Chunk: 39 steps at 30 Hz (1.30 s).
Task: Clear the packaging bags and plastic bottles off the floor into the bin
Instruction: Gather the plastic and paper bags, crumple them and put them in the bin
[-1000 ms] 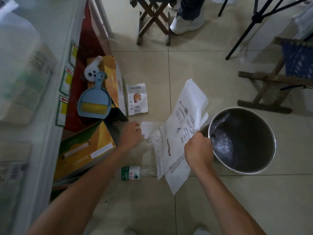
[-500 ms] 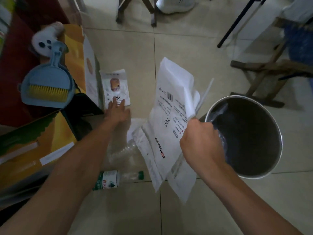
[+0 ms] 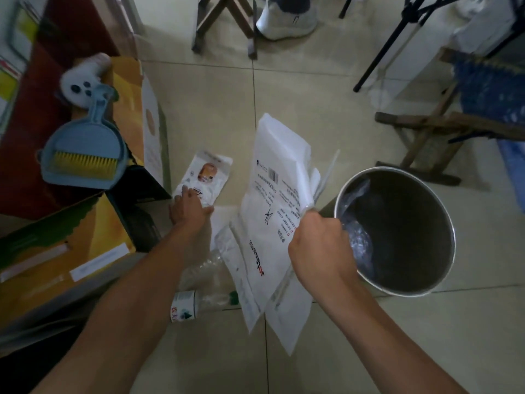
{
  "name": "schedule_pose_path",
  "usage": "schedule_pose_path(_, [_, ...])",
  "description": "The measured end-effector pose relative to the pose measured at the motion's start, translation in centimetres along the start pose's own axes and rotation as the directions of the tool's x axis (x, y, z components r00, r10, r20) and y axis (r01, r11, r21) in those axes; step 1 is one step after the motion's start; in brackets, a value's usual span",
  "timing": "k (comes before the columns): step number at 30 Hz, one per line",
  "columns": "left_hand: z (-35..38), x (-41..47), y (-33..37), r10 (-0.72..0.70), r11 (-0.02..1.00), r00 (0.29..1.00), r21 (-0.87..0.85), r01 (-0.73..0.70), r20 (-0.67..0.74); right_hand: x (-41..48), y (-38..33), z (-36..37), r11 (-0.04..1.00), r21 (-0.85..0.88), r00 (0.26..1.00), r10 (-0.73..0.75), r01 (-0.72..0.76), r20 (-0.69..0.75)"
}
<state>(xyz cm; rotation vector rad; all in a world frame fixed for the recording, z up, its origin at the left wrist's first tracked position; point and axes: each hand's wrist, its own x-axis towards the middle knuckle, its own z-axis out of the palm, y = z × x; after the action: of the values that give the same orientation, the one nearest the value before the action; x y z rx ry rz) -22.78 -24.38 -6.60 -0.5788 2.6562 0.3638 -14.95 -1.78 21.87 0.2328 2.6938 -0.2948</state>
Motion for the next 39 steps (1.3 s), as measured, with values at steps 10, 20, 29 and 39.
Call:
schedule_pose_path(10, [-2.5,-1.7,0.8,-0.108,0.99,0.979,-0.104,0.091,-0.171,0.5,0.0,1.2,1.0,0.028,1.0,0.011,-0.011,-0.015])
schedule_pose_path(20, [-15.1,-17.9,6.0,0.085,0.675,0.996,-0.737,-0.038,0.027,-0.9,-0.7,0.7,0.949,0.297,0.995,0.095,-0.103,0.042])
schedule_pose_path(29, [-17.9,-28.2,9.3,0.283,0.711,0.959,-0.673,-0.203,0.009,-5.8,-1.2,-2.6,0.779,0.621,0.994,0.031,-0.09,0.104])
schedule_pose_path(39, [-20.8,-39.9,12.4,0.354,0.725,0.931,-0.601,-0.335,-0.092,-12.7,3.0,-6.8,0.532,0.841,0.995,0.074,-0.097,0.068])
